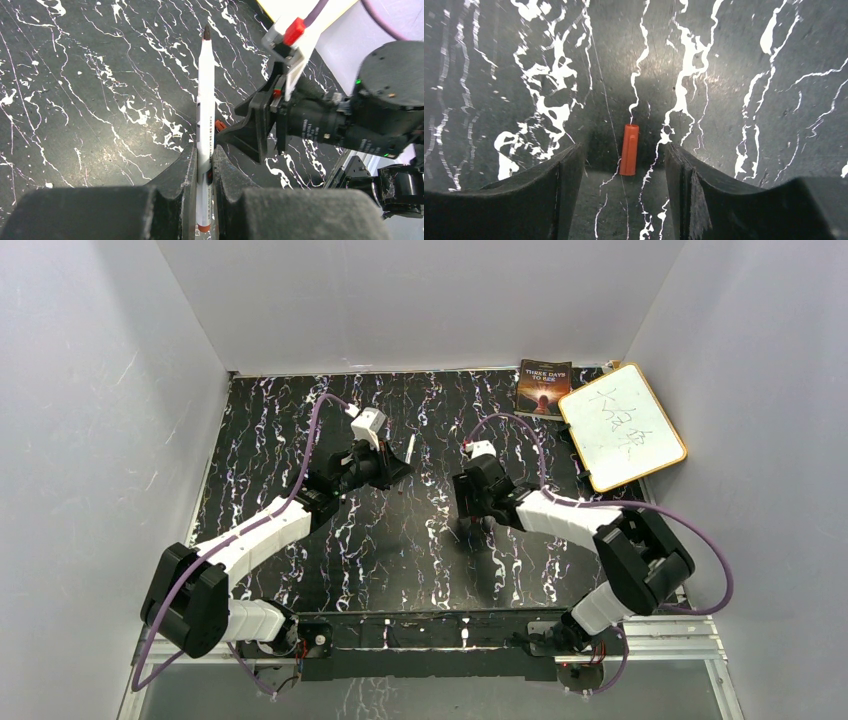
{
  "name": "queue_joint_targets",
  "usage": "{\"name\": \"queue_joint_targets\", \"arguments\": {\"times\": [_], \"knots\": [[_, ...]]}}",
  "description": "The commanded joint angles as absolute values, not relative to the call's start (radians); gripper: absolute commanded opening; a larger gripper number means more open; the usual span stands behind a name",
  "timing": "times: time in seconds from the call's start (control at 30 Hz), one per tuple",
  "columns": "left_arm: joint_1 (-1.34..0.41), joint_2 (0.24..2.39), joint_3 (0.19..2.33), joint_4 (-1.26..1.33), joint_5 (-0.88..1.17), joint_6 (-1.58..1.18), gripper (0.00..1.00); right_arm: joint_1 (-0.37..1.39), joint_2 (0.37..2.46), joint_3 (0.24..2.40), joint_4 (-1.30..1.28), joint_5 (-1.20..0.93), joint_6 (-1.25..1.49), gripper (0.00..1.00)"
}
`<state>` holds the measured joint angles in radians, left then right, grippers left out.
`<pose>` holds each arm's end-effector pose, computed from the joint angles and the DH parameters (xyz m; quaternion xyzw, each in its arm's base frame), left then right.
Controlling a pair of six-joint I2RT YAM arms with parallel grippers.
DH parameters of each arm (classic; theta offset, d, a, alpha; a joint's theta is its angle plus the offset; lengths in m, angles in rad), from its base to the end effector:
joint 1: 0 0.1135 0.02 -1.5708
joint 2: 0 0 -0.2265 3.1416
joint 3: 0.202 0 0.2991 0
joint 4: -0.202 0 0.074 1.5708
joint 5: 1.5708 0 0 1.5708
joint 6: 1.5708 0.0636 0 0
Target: Insert the pens into the pen caps
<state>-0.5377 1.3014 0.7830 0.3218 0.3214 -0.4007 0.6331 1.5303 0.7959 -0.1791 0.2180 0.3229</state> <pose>0.3124 -0.2097 0.2125 0.1535 0.7544 -0.3935 0.5025 0.2917 0.1970 0.0803 -0.1106 0.9350 0.0562 0.3323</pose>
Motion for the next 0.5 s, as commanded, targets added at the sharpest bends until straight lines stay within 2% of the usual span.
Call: {"name": "queue_joint_targets", "arguments": {"times": [0.0, 0.1, 0.2, 0.47], "knots": [[-0.53, 1.262, 0.782, 0.325, 0.323, -0.391, 0.0, 0.647, 1.445, 0.804, -0.096, 0.238, 0.344, 0.56], [-0.53, 1.261, 0.781, 0.327, 0.324, -0.392, 0.0, 0.666, 1.437, 0.803, -0.105, 0.236, 0.373, 0.39], [-0.531, 1.265, 0.78, 0.331, 0.325, -0.394, 0.0, 0.687, 1.446, 0.8, -0.113, 0.208, 0.422, 0.01], [-0.531, 1.267, 0.783, 0.331, 0.327, -0.397, 0.0, 0.699, 1.518, 0.783, -0.132, 0.209, 0.51, 0.0]]}}
